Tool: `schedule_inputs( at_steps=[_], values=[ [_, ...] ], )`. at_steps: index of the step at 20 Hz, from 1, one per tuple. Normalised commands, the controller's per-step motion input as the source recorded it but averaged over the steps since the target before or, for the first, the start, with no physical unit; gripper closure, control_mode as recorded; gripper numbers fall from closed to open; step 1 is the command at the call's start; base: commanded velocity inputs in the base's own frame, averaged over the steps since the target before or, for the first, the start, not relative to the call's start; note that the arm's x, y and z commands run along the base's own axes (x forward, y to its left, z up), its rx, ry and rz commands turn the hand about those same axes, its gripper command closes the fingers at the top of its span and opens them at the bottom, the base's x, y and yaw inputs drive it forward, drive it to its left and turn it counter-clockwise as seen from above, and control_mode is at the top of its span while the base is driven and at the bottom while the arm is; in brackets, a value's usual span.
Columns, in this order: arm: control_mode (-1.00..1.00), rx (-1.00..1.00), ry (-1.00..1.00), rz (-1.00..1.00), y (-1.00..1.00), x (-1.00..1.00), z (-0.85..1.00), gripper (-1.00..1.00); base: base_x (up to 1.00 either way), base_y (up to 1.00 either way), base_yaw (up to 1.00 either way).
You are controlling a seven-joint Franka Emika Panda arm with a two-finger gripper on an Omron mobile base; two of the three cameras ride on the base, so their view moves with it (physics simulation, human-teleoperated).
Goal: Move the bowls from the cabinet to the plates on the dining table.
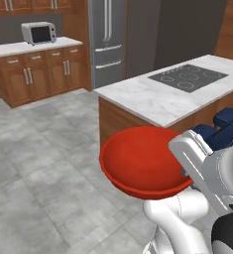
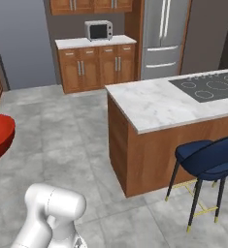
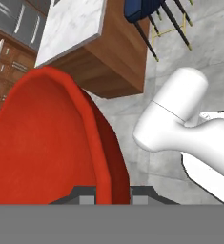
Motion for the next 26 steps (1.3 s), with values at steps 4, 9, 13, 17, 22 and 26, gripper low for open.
schedule_inputs(
  at_steps=[4,9,13,17,22,26],
  values=[
    [1.0,0.0,0.0,0.0,0.0,0.0,0.0,1.0,0.0,0.0,-0.25],
    [1.0,0.0,0.0,0.0,0.0,0.0,0.0,1.0,0.0,0.0,-0.25],
    [1.0,0.0,0.0,0.0,0.0,0.0,0.0,1.0,0.0,0.0,-0.25],
    [1.0,0.0,0.0,0.0,0.0,0.0,0.0,1.0,0.0,0.0,-0.25],
    [1.0,0.0,0.0,0.0,0.0,0.0,0.0,1.0,0.0,0.0,-0.25],
    [1.0,0.0,0.0,0.0,0.0,0.0,0.0,1.0,0.0,0.0,-0.25]
  ],
)
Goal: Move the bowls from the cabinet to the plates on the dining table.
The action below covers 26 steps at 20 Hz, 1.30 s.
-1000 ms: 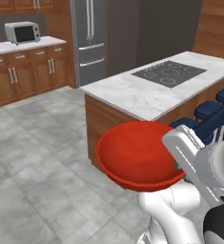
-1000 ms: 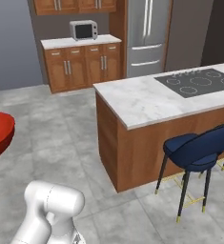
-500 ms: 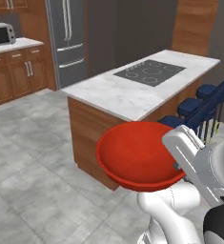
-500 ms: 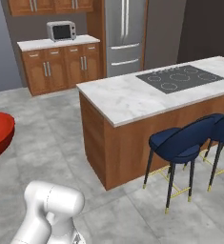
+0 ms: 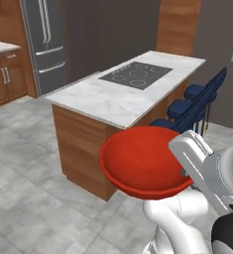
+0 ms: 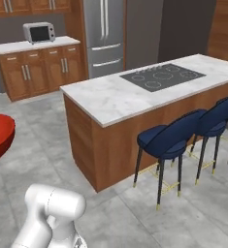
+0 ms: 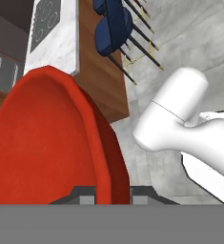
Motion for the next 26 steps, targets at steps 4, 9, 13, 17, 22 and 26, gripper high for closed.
schedule_inputs(
  at_steps=[4,9,13,17,22,26],
  values=[
    [1.0,0.0,0.0,0.0,0.0,0.0,0.0,1.0,0.0,0.0,-0.25],
    [1.0,0.0,0.0,0.0,0.0,0.0,0.0,1.0,0.0,0.0,-0.25],
    [1.0,0.0,0.0,0.0,0.0,0.0,0.0,1.0,0.0,0.0,-0.25],
    [1.0,0.0,0.0,0.0,0.0,0.0,0.0,1.0,0.0,0.0,-0.25],
    [1.0,0.0,0.0,0.0,0.0,0.0,0.0,1.0,0.0,0.0,-0.25],
    [1.0,0.0,0.0,0.0,0.0,0.0,0.0,1.0,0.0,0.0,-0.25]
  ],
)
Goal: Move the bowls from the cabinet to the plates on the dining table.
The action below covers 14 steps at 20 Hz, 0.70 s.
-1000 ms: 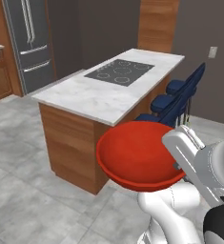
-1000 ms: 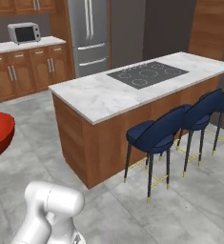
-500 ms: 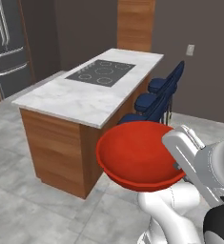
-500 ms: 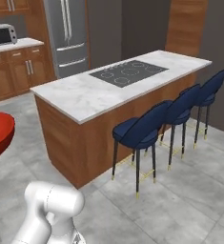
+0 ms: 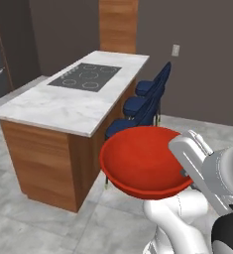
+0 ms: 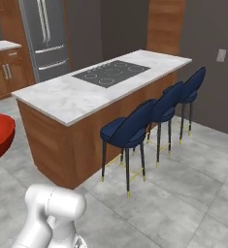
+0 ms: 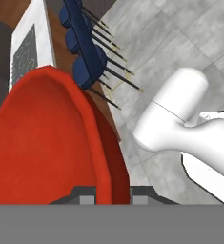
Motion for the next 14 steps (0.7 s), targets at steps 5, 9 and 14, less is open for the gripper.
schedule_inputs(
  at_steps=[5,9,14],
  values=[
    [1.0,0.0,0.0,0.0,0.0,0.0,0.0,1.0,0.0,0.0,-0.25],
    [1.0,0.0,0.0,0.0,0.0,0.0,0.0,1.0,0.0,0.0,-0.25],
    [1.0,0.0,0.0,0.0,0.0,0.0,0.0,1.0,0.0,0.0,-0.25]
  ],
)
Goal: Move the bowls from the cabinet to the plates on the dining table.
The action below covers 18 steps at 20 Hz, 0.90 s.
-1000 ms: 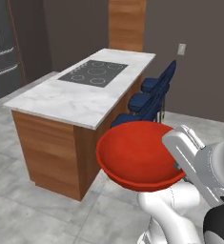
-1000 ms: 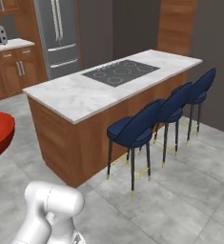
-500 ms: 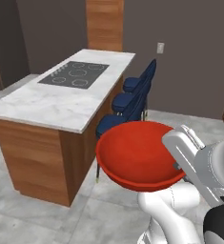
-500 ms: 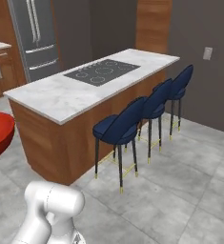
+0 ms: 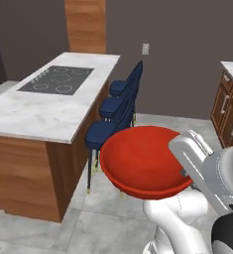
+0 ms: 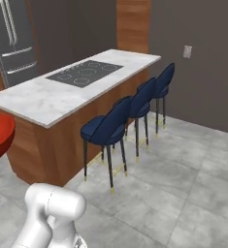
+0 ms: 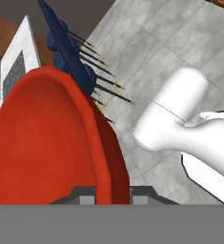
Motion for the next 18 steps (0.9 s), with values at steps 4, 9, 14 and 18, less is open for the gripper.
schedule_inputs(
  at_steps=[4,9,14,18],
  values=[
    [1.0,0.0,0.0,0.0,0.0,0.0,0.0,1.0,0.0,0.0,-0.25],
    [1.0,0.0,0.0,0.0,0.0,0.0,0.0,1.0,0.0,0.0,-0.25],
    [1.0,0.0,0.0,0.0,0.0,0.0,0.0,1.0,0.0,0.0,-0.25],
    [1.0,0.0,0.0,0.0,0.0,0.0,0.0,1.0,0.0,0.0,-0.25]
  ],
)
